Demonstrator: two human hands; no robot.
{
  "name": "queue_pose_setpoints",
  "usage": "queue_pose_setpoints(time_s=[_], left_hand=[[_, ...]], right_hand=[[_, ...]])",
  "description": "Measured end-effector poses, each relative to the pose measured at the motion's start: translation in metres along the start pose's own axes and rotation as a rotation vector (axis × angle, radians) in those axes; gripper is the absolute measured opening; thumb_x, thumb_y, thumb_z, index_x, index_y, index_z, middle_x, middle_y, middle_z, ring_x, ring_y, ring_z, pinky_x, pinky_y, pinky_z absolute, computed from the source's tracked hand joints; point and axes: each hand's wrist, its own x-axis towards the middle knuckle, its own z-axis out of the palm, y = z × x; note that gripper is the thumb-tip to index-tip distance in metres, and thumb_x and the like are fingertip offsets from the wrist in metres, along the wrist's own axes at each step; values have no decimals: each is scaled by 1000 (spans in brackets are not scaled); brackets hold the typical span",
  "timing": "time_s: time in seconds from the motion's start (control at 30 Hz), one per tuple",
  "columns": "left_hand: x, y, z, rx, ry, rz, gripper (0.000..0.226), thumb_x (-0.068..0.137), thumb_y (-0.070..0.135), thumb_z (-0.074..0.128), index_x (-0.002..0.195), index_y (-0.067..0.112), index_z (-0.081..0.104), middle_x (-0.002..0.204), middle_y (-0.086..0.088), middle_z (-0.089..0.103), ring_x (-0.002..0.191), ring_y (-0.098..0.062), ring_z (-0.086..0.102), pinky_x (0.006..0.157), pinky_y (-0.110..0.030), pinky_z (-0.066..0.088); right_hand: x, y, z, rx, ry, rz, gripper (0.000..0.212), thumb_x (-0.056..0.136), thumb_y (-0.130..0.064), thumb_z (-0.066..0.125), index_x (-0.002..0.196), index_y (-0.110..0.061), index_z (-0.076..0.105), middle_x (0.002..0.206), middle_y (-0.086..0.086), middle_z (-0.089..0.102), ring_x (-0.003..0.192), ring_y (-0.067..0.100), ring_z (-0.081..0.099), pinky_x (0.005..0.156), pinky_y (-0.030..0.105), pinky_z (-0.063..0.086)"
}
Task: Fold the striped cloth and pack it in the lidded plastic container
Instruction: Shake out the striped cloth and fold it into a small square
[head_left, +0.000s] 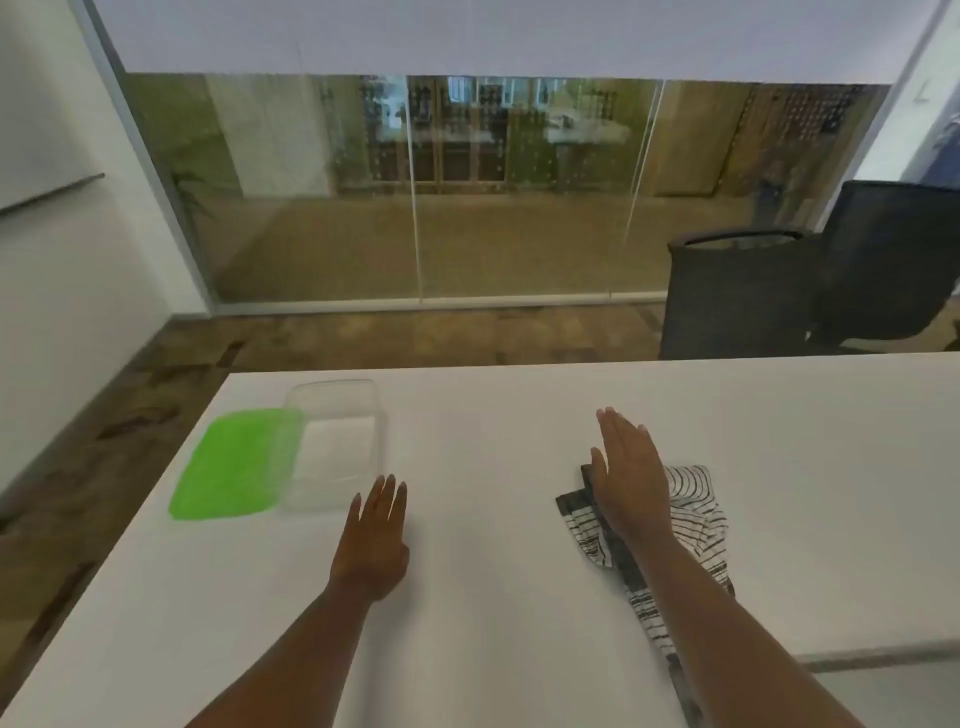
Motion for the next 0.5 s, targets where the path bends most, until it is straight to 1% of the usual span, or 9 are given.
queue_pose_setpoints(time_s=[0.07,0.13,0.17,0.23,0.27,0.33,0.4,0.43,0.5], left_hand=[[1,1,8,-61,-99,-27,67,94,22,31,148,8,-4,159,-12,-8,148,-25,-6,121,-39,3],[1,3,17,-115,-184,-42,65,96,23,30,148,8,-5,159,-11,-8,148,-22,-5,121,-37,5],[2,6,21,-158,-232,-45,65,97,24,30,148,9,-6,160,-10,-9,148,-21,-4,121,-36,5],[1,11,26,-220,-325,-38,64,98,25,30,148,11,-7,160,-7,-9,148,-18,-3,122,-34,9],[2,12,29,-243,-363,-31,64,98,26,31,149,13,-7,160,-6,-10,148,-17,-2,121,-33,12],[1,13,36,-261,-413,-18,64,98,28,32,149,15,-6,160,-4,-11,148,-16,0,120,-32,17],[0,14,39,-225,-450,3,64,98,31,31,149,16,-5,160,-5,-11,148,-16,-1,120,-31,16],[1,14,40,-210,-459,8,63,98,32,30,149,17,-4,160,-5,-12,148,-17,-2,120,-31,16],[2,15,40,-189,-466,6,63,98,33,30,149,19,-4,160,-6,-11,148,-17,-2,120,-31,15]], right_hand=[[-10,8,6,-1,-86,39,39,90,-5,53,129,0,52,133,18,56,125,29,52,112,33,21],[-25,16,11,36,-260,133,36,95,-14,45,129,-10,53,136,9,54,128,22,47,111,23,26],[-31,20,14,48,-316,164,34,95,-16,44,126,-12,56,133,7,56,126,22,48,107,24,32],[-38,27,19,-3,-301,190,30,91,-11,49,117,-6,62,119,13,64,113,30,57,95,31,43],[-42,27,19,-55,-318,191,32,89,-12,51,118,-4,61,116,14,65,110,31,58,91,33,46],[-50,31,21,-184,-403,260,41,89,-28,54,125,-7,54,120,11,61,111,27,54,90,34,46],[-54,34,22,-267,-486,357,55,84,-46,59,125,-12,48,122,8,56,114,25,50,91,36,47],[-55,35,23,-307,-521,386,59,81,-50,61,124,-13,46,123,7,54,115,24,49,91,36,47],[-58,37,26,-350,-557,412,58,80,-47,62,124,-13,44,125,6,52,117,24,47,94,37,45]])
